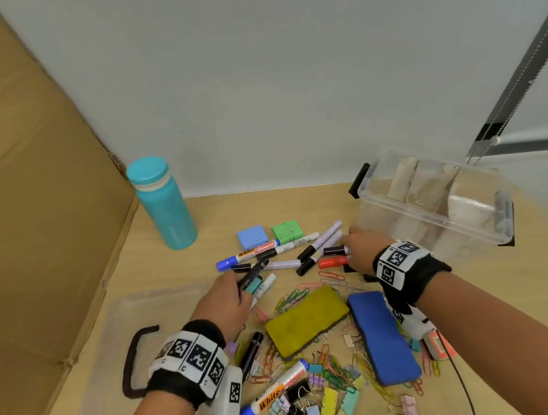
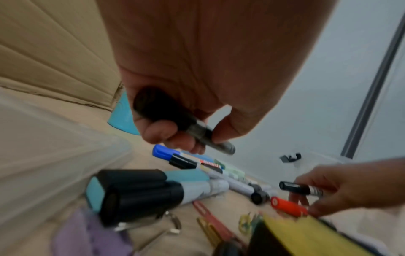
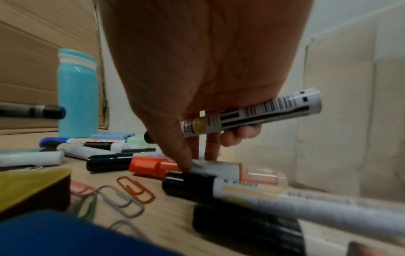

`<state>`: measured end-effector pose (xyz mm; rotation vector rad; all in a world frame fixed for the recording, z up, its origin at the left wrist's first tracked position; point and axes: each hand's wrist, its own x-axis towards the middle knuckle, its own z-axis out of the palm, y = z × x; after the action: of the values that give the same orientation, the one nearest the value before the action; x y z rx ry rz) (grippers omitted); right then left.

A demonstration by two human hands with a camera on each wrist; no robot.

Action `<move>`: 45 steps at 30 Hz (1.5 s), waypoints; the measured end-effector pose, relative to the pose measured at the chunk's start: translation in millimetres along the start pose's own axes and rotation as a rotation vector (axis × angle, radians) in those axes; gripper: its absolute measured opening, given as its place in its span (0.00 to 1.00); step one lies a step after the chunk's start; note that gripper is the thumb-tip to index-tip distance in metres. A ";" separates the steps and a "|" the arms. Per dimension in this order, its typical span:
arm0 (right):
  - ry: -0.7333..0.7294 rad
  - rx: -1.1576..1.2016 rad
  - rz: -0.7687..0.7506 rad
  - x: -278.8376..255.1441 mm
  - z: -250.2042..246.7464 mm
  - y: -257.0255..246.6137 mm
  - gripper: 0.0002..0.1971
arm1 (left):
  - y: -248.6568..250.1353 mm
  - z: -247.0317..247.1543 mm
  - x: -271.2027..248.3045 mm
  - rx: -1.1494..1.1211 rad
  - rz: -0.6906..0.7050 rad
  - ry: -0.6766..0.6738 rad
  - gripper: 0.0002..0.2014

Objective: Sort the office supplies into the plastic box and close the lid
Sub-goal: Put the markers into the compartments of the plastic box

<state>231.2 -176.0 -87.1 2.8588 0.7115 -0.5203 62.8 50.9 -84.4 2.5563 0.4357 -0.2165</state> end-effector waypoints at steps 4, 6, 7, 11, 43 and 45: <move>-0.031 0.018 -0.003 9.1 5.7 -2.0 0.24 | 7.3 14.1 3.6 0.170 -0.073 -0.053 0.14; -0.008 0.036 -0.014 8.7 7.5 -0.4 0.24 | 10.3 17.4 4.5 0.201 -0.108 -0.069 0.15; 0.012 0.059 -0.020 7.9 8.6 0.2 0.23 | 11.0 17.9 5.4 0.221 -0.116 -0.076 0.15; 0.119 0.256 -0.048 -7.9 5.4 5.2 0.19 | 14.3 18.3 9.5 0.311 -0.115 -0.087 0.16; 0.261 0.137 -0.046 -42.9 -84.0 137.7 0.18 | 79.7 9.2 -0.1 0.029 -0.005 0.025 0.10; 0.324 0.233 -0.077 -48.0 -86.5 140.4 0.18 | 76.1 10.4 -1.5 0.035 -0.008 0.015 0.11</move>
<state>284.1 -300.0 19.3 3.1859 0.8652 -0.1550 87.2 -16.3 -56.3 2.5922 0.4520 -0.2096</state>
